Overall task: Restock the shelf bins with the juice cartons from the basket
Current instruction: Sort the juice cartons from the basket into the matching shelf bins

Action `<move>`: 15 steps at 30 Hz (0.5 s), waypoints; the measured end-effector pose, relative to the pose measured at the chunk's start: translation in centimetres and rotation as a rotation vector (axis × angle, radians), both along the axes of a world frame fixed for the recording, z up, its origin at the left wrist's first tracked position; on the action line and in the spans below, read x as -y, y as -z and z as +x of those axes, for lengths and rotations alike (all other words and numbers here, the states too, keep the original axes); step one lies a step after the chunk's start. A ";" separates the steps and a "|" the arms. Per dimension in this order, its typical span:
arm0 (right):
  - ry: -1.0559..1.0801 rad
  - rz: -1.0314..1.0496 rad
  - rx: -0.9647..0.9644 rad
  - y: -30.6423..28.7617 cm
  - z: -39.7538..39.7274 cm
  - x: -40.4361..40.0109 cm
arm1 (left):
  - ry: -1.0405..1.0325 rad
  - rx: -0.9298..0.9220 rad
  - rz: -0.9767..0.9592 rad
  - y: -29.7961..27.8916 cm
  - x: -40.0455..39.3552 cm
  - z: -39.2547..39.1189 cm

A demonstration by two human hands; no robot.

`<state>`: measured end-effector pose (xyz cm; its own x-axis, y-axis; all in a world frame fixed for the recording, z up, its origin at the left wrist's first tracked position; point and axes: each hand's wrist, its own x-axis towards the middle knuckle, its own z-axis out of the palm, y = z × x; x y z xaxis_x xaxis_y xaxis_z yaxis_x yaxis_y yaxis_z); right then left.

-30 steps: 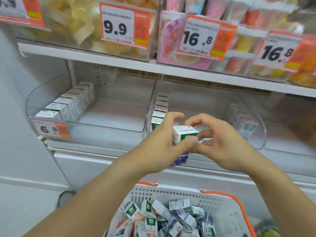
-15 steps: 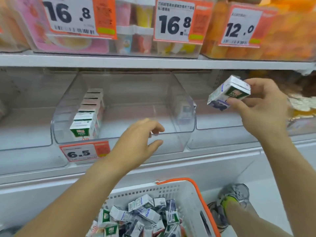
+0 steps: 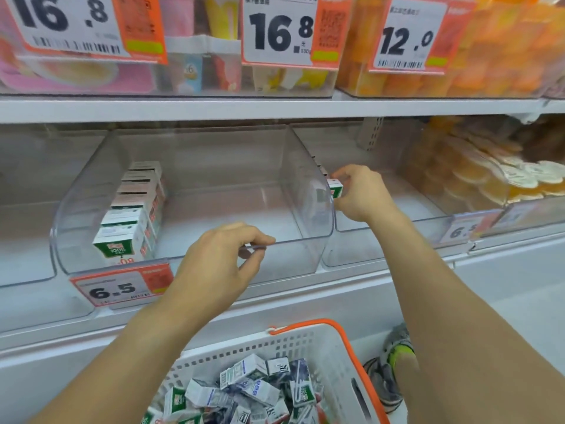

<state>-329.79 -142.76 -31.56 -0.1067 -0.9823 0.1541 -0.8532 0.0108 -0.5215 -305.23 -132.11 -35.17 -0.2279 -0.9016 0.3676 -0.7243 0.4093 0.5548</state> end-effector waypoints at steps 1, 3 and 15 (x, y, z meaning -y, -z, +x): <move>-0.004 0.008 -0.011 0.0 0.0 0.0 | 0.000 0.002 0.003 0.0 0.0 0.0; -0.022 0.030 -0.020 0.2 -0.4 -0.1 | -0.006 -0.008 0.006 0.0 0.0 0.0; 0.032 -0.539 0.189 -1.3 -1.7 -7.8 | -0.016 -0.086 -0.250 -0.5 -1.7 -1.0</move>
<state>-331.53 -135.00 -30.24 -0.2098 -0.7658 0.6079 -0.7480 -0.2747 -0.6042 -306.27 -130.38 -34.63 -0.1727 -0.7834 0.5970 -0.6860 0.5306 0.4978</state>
